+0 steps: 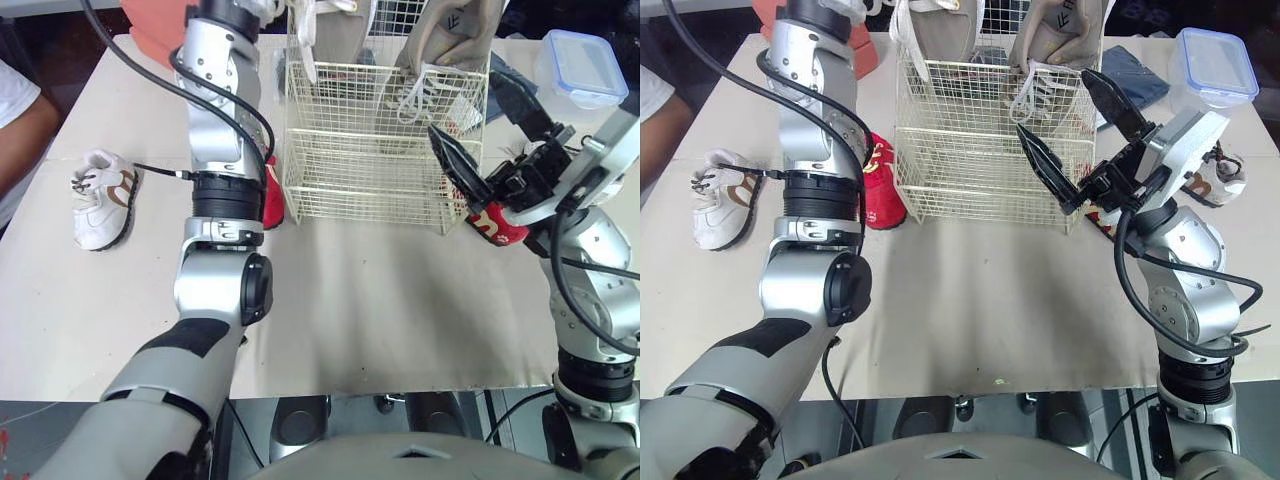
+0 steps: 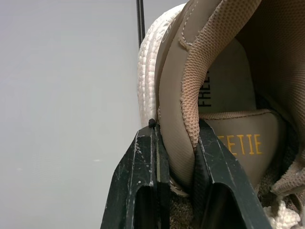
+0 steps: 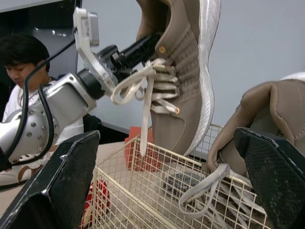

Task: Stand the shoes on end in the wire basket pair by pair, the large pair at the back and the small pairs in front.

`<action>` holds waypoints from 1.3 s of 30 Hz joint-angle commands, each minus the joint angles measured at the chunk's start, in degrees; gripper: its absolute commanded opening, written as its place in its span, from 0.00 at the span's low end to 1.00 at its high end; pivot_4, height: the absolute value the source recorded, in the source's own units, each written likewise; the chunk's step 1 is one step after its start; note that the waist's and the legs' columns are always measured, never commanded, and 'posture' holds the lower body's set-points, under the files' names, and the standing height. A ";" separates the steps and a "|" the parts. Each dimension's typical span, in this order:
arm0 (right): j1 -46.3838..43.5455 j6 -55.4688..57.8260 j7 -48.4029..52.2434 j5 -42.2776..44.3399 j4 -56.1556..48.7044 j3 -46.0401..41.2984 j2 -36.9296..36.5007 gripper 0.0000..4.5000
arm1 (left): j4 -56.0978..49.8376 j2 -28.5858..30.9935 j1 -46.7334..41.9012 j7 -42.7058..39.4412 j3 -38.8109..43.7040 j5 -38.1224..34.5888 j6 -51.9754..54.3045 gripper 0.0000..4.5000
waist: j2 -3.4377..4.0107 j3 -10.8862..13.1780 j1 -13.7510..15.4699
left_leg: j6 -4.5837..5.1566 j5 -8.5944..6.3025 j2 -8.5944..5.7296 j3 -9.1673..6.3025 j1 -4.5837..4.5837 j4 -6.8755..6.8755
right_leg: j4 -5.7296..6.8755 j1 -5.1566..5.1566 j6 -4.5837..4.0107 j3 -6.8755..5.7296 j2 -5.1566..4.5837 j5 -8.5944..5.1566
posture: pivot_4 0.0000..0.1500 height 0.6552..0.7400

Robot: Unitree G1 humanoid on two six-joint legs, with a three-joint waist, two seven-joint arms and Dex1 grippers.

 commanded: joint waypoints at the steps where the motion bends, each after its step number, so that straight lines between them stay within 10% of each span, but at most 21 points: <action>1: 0.09 -1.92 0.26 0.04 -1.43 -0.90 -0.15 0.99 | 0.63 -0.38 -0.21 0.36 -0.39 1.07 -3.28 0.07 | 0.00 0.00 0.01 | 0.00 0.00 0.00 0.00 0.01 0.00 | 0.01 0.00 0.00 -0.01 0.00 0.00 | 1.00 0.36; 22: 0.53 -3.13 0.27 0.58 -1.15 -1.08 -0.08 0.99 | -12.30 -3.40 17.75 -0.08 -3.81 -0.33 15.61 0.07 | 0.02 -0.04 -0.01 | 0.00 0.00 0.07 0.01 0.23 0.00 | 0.10 0.09 0.00 0.08 0.00 0.00 | 1.00 0.36; 25: 0.01 -3.26 0.43 0.57 -0.91 -0.99 -0.27 1.00 | -13.98 -3.45 17.85 -0.34 -3.49 -1.28 17.47 0.52 | 0.03 -0.06 0.08 | 0.00 0.00 0.08 -0.03 0.27 0.01 | 0.11 0.16 0.00 0.07 0.00 0.00 | 1.00 0.36; 30: -0.63 -2.93 0.56 1.17 -0.79 -1.87 -1.12 1.00 | -17.44 -3.67 19.44 1.09 -3.46 -1.51 19.93 0.97 | 0.03 -0.06 0.08 | 0.00 0.00 0.09 -0.13 0.29 0.02 | 0.12 0.18 0.00 0.08 0.00 0.00 | 1.00 0.36; 39: 0.68 -2.41 0.50 1.21 2.50 -7.65 -5.26 1.00 | -30.42 -1.52 22.09 -1.25 -3.07 -4.96 25.49 0.99 | 0.03 -0.06 0.06 | 0.00 0.00 0.10 -0.16 0.26 0.02 | 0.10 0.18 0.00 0.09 -0.01 0.00 | 1.00 0.36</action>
